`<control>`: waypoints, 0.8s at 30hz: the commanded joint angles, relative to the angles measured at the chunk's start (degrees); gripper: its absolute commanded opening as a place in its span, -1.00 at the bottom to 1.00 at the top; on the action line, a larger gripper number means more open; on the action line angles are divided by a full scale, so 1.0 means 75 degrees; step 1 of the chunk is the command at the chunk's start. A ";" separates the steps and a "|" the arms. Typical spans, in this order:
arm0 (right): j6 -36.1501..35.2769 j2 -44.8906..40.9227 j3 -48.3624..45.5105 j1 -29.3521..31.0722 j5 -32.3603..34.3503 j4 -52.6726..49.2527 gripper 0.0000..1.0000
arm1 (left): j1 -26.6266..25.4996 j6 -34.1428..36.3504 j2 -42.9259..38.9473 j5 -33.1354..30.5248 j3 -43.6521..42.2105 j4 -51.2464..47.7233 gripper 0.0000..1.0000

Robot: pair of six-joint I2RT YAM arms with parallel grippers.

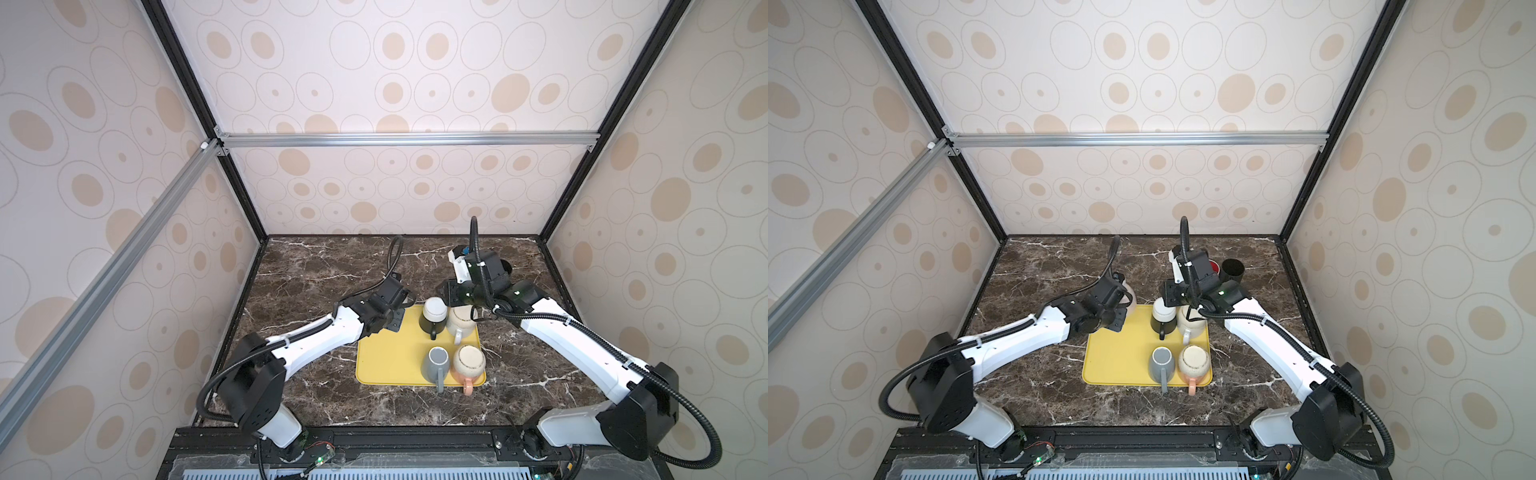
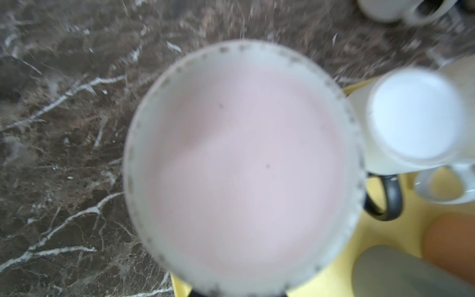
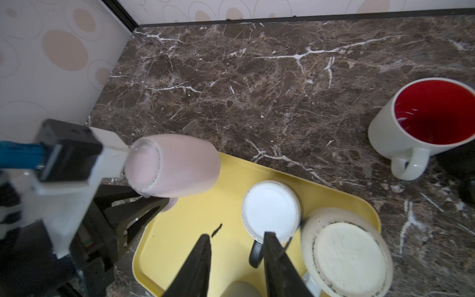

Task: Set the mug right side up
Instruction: 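Close the left gripper on the pink mug and lift it off the tray, then grasp the pink mug with the right gripper while the left gripper holds it up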

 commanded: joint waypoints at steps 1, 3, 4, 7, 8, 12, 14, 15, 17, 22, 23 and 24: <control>0.0626 -0.0201 -0.0171 -0.0038 -0.0939 0.0844 -0.26 | 0.0517 -0.0350 -0.0921 0.0384 -0.0125 0.1862 -1.00; 0.0916 -0.0213 -0.0232 -0.0086 -0.1420 0.1309 -0.26 | 0.0940 -0.0729 -0.1346 0.1208 -0.0504 0.2934 -1.00; 0.1096 -0.0231 -0.0265 -0.0130 -0.1673 0.1548 -0.25 | 0.1155 -0.0972 -0.1512 0.1648 -0.0679 0.3481 -1.00; 0.1864 -0.0287 -0.0485 -0.0468 -0.2702 0.2510 -0.19 | 0.1626 -0.1539 -0.1715 0.2754 -0.0795 0.4489 -1.00; 0.2214 -0.0307 -0.0609 -0.0626 -0.3100 0.2955 -0.17 | 0.1732 -0.1721 -0.1732 0.3089 -0.0772 0.4729 -1.00; 0.3643 -0.0208 -0.1106 -0.1135 -0.4329 0.4917 -0.12 | 0.2075 -0.2751 -0.1754 0.4477 -0.1001 0.6307 -1.00; 0.4208 -0.0062 -0.1210 -0.1203 -0.4702 0.5826 -0.12 | 0.2162 -0.3430 -0.1681 0.5098 -0.1199 0.7328 -1.00; 0.4409 0.0013 -0.1210 -0.1215 -0.4786 0.6079 -0.11 | 0.2170 -0.3697 -0.1649 0.5151 -0.1285 0.7674 -1.00; 0.4846 0.0216 -0.1184 -0.1213 -0.5026 0.6730 -0.10 | 0.2182 -0.4279 -0.1570 0.5596 -0.1552 0.8766 -1.00; 0.5773 0.0657 -0.1131 -0.1208 -0.5265 0.8073 -0.07 | 0.2177 -0.5611 -0.1182 0.5901 -0.2000 1.0881 -1.00; 0.5874 0.0720 -0.1080 -0.1211 -0.5328 0.8213 -0.07 | 0.2186 -0.5827 -0.1084 0.5924 -0.2073 1.1267 -1.00; 0.5960 0.0773 -0.1066 -0.1213 -0.5368 0.8334 -0.07 | 0.2185 -0.5977 -0.1019 0.5953 -0.2094 1.1472 -1.00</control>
